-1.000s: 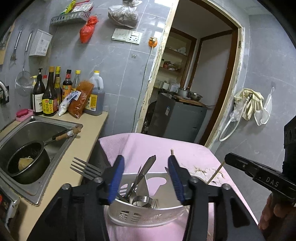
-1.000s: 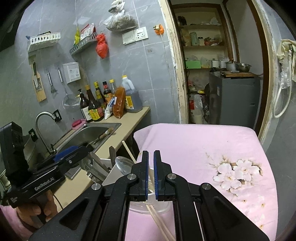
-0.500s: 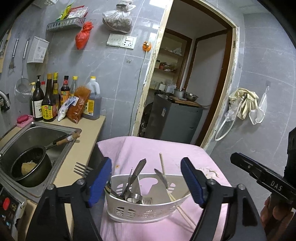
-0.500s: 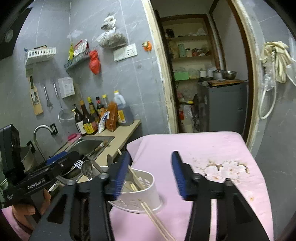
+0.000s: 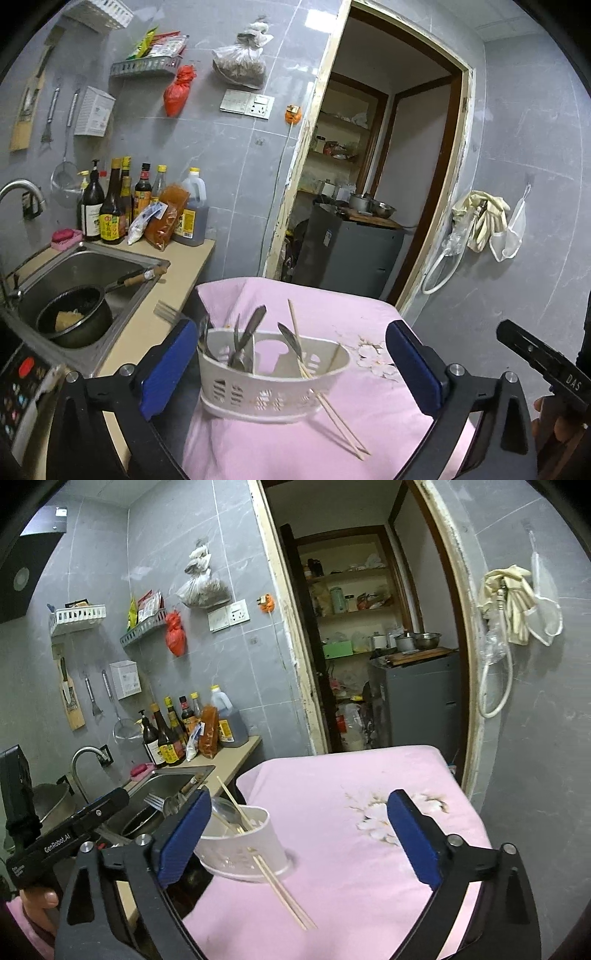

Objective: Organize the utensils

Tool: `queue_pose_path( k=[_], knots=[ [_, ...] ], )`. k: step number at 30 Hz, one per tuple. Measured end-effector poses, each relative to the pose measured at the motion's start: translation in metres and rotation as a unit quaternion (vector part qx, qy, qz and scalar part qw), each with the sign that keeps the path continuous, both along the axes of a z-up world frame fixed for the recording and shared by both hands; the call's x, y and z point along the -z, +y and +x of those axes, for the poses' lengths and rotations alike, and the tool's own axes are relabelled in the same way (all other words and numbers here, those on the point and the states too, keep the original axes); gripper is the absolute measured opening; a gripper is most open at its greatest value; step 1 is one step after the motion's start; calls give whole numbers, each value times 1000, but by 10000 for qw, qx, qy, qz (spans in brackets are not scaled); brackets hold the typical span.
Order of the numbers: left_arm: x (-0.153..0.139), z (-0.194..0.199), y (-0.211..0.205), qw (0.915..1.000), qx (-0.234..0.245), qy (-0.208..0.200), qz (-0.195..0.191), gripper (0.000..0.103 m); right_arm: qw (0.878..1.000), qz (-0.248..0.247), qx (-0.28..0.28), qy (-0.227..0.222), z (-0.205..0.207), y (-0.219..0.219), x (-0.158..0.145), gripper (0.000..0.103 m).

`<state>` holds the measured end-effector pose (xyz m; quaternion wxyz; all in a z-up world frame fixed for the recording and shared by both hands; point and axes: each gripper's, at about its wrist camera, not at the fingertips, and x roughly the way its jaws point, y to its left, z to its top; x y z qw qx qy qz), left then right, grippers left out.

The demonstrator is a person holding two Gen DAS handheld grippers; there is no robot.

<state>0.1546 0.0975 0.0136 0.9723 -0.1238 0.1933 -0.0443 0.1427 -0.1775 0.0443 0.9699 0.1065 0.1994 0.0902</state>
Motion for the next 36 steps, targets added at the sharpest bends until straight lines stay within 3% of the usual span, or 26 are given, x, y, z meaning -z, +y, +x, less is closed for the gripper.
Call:
queue_pose_path(
  k=[6,18,36],
  knots=[
    [2,-44,-17,9999,-119,-7,109,102,9999,-86,94,40,-43,-17,3,101],
    [11,-126,-43,9989,-227,52,414,102,9996,-157,195,-104,-128,-40,12,101],
    [23,-178,-56,9981,-330,98,520,102,9997,-211,132,-47,-164,-44,22,101]
  ],
)
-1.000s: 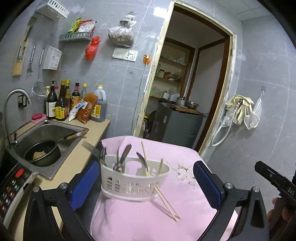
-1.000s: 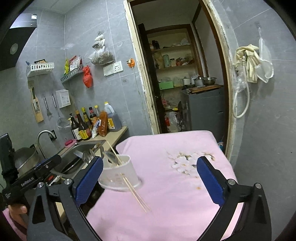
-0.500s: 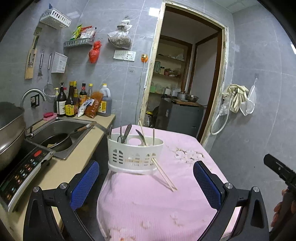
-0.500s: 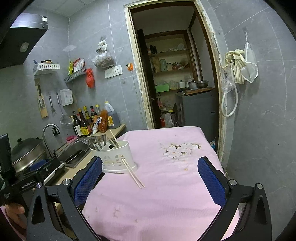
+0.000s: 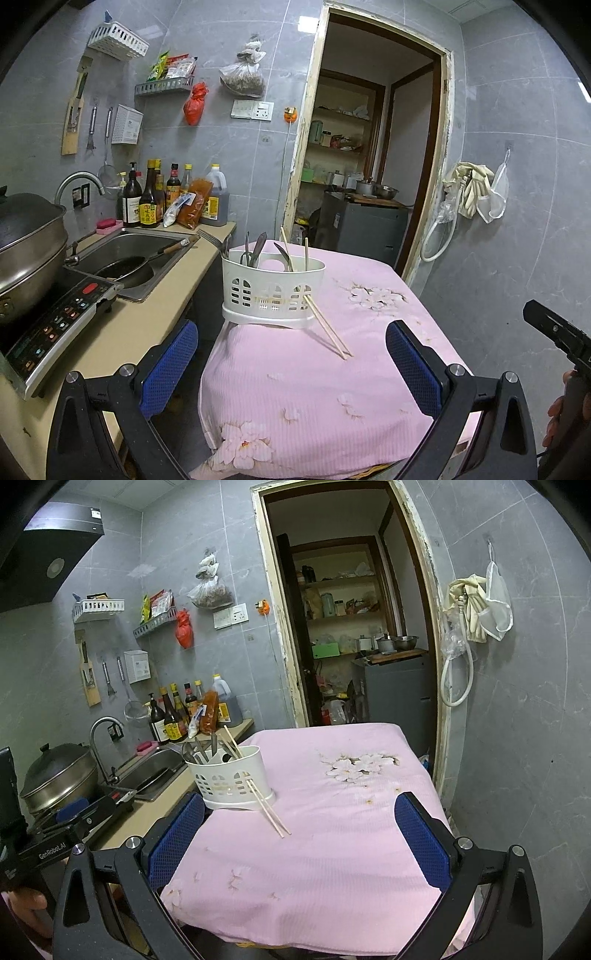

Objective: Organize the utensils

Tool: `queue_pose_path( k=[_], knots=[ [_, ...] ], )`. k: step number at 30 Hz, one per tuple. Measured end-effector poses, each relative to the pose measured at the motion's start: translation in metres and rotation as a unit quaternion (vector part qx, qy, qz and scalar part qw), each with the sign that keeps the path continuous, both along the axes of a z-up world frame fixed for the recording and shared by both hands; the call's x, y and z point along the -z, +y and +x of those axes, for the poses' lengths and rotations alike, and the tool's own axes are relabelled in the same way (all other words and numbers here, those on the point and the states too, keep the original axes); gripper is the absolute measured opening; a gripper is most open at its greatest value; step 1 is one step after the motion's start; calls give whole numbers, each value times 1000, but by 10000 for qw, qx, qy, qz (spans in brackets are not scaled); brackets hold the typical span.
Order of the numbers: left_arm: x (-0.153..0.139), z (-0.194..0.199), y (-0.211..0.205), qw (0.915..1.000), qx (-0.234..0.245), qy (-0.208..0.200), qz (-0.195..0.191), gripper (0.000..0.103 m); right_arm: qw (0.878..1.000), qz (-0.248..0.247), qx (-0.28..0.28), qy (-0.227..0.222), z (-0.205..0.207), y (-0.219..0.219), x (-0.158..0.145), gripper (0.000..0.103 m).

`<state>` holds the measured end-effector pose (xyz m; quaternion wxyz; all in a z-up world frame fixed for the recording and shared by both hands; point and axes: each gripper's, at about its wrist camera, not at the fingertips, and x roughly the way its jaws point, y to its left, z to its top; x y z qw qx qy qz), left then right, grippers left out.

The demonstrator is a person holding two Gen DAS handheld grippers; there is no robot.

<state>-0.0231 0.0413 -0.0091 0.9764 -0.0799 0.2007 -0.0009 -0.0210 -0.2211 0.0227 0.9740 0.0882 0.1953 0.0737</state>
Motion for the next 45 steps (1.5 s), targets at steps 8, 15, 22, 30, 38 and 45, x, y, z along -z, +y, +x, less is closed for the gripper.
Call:
queue_pose_path(
  k=[8,15,22,30,38,45],
  knots=[
    [0,-2,-3,10000,38,-2,24,102,10000,2,47,51,-2,-1,0,101],
    [0,-1,-4,10000,35,4,23,102,10000,5,39,79,-2,-3,2,101],
    [0,-1,-4,10000,40,5,11,102,9999,-15,37,109,0,-2,3,101],
    [0,-2,-4,10000,36,-2,26,102,9999,-14,37,121,0,-3,3,102],
    [2,-1,-5,10000,44,15,15,102,9999,-17,39,113,1,-3,4,101],
    [1,-1,-5,10000,37,22,14,102,9999,-18,29,128,1,-2,5,101]
  ],
)
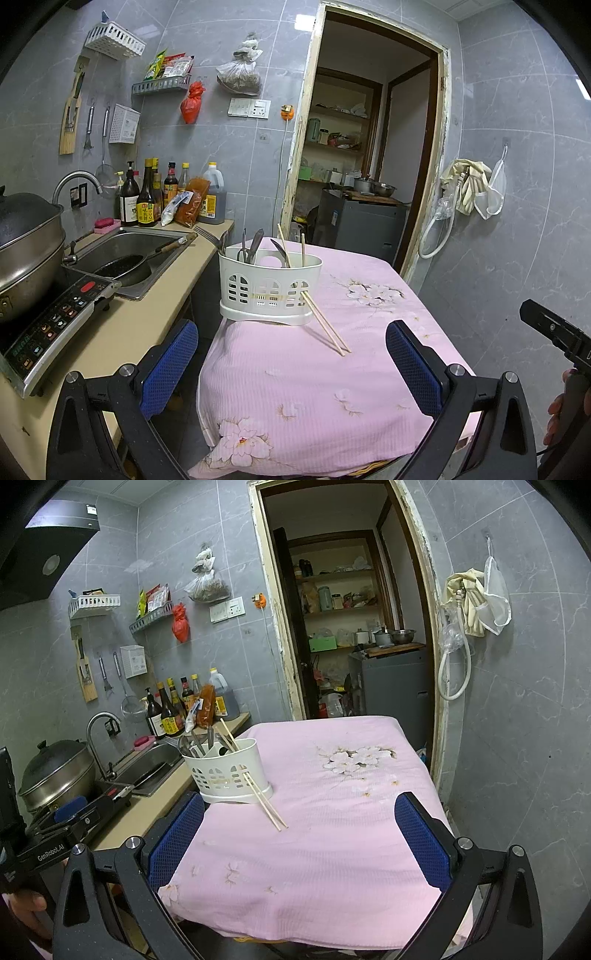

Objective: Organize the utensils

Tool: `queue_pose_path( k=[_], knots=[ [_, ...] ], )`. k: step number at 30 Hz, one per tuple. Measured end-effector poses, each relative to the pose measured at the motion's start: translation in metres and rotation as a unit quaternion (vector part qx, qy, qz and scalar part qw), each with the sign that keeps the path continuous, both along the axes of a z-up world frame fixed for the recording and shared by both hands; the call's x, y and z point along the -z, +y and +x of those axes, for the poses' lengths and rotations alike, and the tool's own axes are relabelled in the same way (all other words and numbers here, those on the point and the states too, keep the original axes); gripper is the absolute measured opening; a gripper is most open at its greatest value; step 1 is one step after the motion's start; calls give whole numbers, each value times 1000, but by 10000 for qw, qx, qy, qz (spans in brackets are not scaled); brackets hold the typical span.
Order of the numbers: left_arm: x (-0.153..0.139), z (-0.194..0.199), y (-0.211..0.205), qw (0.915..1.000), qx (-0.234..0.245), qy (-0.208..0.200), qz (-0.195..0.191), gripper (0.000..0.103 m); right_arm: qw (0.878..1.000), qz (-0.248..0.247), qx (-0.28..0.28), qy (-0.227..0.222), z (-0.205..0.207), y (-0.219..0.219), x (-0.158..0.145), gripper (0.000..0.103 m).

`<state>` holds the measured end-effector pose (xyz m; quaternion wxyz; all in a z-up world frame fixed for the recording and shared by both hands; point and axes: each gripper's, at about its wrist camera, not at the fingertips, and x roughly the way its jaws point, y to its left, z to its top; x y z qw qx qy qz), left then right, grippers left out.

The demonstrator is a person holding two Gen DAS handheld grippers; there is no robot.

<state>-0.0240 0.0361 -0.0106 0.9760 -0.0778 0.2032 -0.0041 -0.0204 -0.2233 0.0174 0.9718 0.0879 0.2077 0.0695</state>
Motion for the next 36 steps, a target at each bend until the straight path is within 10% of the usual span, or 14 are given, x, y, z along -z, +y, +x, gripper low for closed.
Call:
queue_pose_path(
  k=[36],
  knots=[
    [1,0,0,10000,-1,2,8,103,10000,-9,-10,27,0,4,1,102]
  ],
)
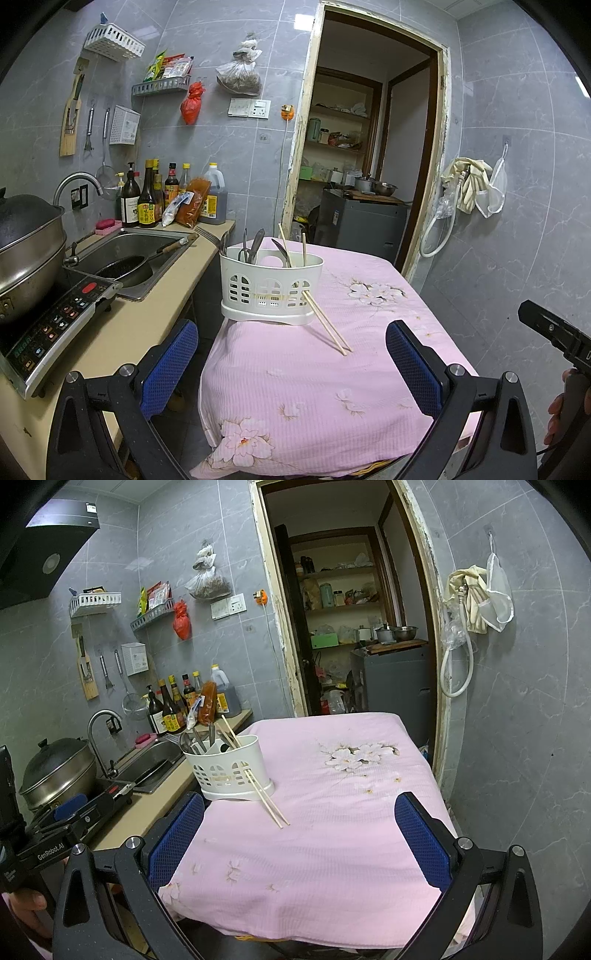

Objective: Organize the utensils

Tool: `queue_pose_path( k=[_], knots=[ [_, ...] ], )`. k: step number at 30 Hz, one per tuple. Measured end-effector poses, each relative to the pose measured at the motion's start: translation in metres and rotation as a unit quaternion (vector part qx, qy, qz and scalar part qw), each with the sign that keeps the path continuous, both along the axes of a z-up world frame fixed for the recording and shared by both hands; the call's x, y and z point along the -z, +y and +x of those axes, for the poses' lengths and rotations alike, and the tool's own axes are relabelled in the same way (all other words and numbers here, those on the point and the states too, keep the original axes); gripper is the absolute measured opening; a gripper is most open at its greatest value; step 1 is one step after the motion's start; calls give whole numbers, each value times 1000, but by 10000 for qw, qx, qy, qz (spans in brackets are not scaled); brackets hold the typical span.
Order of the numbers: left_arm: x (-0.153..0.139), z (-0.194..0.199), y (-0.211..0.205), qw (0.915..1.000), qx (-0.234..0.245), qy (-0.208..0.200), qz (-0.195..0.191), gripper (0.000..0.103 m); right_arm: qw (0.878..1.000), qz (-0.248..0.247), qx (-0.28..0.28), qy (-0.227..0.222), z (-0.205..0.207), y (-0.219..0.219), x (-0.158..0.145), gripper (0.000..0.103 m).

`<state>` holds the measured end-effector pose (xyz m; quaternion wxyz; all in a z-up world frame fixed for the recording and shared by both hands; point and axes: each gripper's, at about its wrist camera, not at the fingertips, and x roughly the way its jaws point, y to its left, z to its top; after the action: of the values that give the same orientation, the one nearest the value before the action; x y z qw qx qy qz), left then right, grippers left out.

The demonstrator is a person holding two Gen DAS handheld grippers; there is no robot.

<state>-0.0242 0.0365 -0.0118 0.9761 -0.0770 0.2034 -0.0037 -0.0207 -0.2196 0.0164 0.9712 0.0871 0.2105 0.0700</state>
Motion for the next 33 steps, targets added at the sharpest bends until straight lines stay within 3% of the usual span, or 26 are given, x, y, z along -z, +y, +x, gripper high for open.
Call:
queue_pose_path(
  k=[33],
  knots=[
    [0,0,1,10000,7,-1,3,102,10000,-2,-4,27,0,4,2,102]
  ],
)
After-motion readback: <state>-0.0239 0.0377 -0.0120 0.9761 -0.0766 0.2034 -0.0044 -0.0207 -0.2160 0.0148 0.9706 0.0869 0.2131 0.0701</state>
